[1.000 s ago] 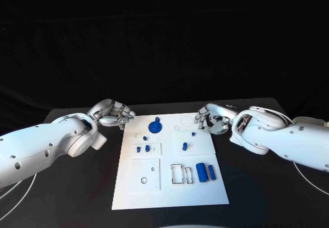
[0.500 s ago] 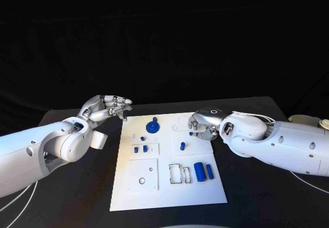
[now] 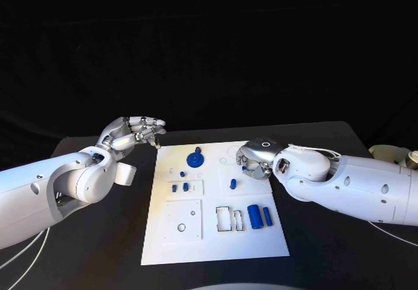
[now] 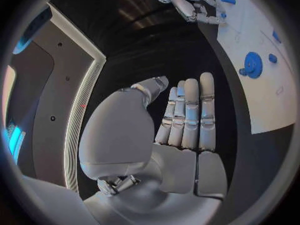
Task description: Assemble the parts on the task board
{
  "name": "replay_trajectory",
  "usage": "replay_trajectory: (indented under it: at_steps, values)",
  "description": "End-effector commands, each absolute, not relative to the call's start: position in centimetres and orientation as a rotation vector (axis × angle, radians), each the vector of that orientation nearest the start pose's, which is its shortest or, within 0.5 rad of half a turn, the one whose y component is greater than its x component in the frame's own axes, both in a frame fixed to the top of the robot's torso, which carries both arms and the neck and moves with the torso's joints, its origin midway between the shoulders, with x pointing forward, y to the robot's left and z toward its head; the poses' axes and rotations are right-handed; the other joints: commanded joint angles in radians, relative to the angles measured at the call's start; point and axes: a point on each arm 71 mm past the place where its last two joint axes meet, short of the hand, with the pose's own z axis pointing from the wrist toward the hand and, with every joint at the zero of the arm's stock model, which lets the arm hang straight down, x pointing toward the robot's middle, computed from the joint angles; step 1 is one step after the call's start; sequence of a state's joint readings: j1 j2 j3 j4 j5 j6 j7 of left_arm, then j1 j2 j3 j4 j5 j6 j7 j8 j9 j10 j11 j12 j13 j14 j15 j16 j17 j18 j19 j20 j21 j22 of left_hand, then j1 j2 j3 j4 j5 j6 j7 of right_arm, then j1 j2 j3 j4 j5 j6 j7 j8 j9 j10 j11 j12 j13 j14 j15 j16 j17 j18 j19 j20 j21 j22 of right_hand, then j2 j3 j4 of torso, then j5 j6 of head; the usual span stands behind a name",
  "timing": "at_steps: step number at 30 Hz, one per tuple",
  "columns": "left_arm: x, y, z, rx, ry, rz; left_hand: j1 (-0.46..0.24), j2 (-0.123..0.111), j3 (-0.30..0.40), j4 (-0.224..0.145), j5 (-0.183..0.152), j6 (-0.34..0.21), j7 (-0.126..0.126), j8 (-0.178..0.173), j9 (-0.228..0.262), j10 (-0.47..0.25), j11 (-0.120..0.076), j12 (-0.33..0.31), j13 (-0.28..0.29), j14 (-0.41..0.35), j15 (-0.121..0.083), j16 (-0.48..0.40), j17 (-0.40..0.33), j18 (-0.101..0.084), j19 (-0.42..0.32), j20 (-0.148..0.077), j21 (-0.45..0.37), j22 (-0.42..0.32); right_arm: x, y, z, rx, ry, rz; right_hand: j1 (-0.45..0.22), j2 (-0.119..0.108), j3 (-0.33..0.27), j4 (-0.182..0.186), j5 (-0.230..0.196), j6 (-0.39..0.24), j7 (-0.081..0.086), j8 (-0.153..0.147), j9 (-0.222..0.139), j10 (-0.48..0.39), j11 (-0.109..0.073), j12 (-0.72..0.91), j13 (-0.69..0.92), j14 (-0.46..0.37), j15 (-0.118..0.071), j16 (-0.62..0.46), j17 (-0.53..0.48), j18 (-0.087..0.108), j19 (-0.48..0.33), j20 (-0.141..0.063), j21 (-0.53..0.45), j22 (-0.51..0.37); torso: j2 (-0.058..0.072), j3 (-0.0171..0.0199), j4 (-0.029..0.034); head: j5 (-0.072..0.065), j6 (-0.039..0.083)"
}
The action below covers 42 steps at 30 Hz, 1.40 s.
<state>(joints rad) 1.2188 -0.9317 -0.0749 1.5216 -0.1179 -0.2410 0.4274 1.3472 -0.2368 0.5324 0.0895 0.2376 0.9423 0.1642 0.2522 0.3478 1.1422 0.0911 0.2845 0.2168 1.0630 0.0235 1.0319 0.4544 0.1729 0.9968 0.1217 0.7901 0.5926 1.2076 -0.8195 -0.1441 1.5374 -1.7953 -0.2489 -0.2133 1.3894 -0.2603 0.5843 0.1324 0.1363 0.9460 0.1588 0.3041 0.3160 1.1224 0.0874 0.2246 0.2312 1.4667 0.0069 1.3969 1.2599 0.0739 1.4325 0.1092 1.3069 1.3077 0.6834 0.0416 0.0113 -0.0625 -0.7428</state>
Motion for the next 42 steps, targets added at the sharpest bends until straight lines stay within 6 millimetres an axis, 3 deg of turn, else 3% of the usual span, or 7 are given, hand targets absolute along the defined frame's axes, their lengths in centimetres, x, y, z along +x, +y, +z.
replay_trajectory:
  at_steps: [1,13,22,32,42]
  values:
    - [48.5,24.9,-17.5,-0.978,1.413,-1.524,0.005,0.006,-0.007,-0.001,0.002,0.005,-0.001,0.006,0.001,0.001,0.000,0.005,0.001,-0.004,0.001,-0.006,-0.002,0.010,-0.005,0.000,-0.005,-0.002,46.7,-18.4,-22.1,-0.520,1.694,0.384,0.001,0.012,0.012,-0.004,-0.003,0.009,-0.001,-0.002,0.002,0.011,-0.001,-0.005,-0.004,0.042,0.001,0.005,0.003,-0.014,0.008,-0.001,0.005,0.110,-0.001,-0.0008,-0.0010,0.001,-0.002]
    - [48.5,25.1,-17.6,-0.989,1.421,-1.509,0.012,0.009,-0.007,-0.006,0.003,0.004,0.001,0.005,0.000,0.000,0.001,0.006,0.002,-0.002,0.001,-0.006,-0.005,0.011,-0.001,0.000,-0.007,-0.004,46.8,-18.4,-22.8,-0.531,1.716,0.356,0.012,0.044,0.054,-0.049,-0.009,0.045,-0.013,0.008,0.012,0.051,-0.014,-0.008,-0.012,0.045,-0.011,0.016,0.017,-0.025,0.033,-0.009,0.056,0.144,-0.002,0.0003,-0.0010,0.003,-0.006]
    - [48.6,25.2,-17.7,-0.998,1.431,-1.498,0.015,0.010,-0.009,-0.008,0.003,0.002,0.003,0.003,-0.001,-0.003,0.003,0.006,0.001,-0.001,0.002,-0.007,-0.006,0.011,0.002,-0.001,-0.009,-0.005,46.7,-18.6,-23.2,-0.563,1.723,0.313,0.013,0.053,0.068,-0.082,-0.008,0.066,-0.019,0.014,0.019,0.072,-0.021,-0.008,-0.012,0.046,-0.017,0.020,0.021,-0.031,0.046,-0.013,0.082,0.161,-0.002,-0.0005,-0.0010,0.002,-0.011]
    - [48.6,25.2,-17.7,-1.005,1.438,-1.489,0.020,0.011,-0.009,-0.010,0.003,0.000,0.005,0.001,-0.002,-0.006,0.004,0.005,0.001,-0.001,0.002,-0.008,-0.008,0.010,0.004,0.000,-0.010,-0.006,46.5,-18.3,-23.1,-0.557,1.670,0.330,0.016,0.099,0.107,-0.127,-0.007,0.100,-0.030,0.032,0.036,0.115,-0.032,-0.009,-0.003,0.047,-0.028,0.021,0.018,-0.041,0.067,-0.025,0.126,0.189,-0.002,-0.0012,-0.0011,0.001,-0.014]
    - [48.6,25.2,-17.8,-1.009,1.446,-1.486,0.021,0.011,-0.010,-0.011,0.003,-0.002,0.007,-0.001,-0.003,-0.009,0.006,0.004,0.001,-0.001,0.003,-0.009,-0.009,0.010,0.005,0.000,-0.012,-0.006,46.3,-18.1,-22.6,-0.530,1.605,0.371,-0.005,0.097,0.113,-0.134,-0.025,0.106,-0.032,0.035,0.043,0.126,-0.035,-0.017,-0.001,0.047,-0.029,0.020,0.014,-0.044,0.075,-0.026,0.142,0.199,-0.003,-0.0014,-0.0008,0.001,-0.012]
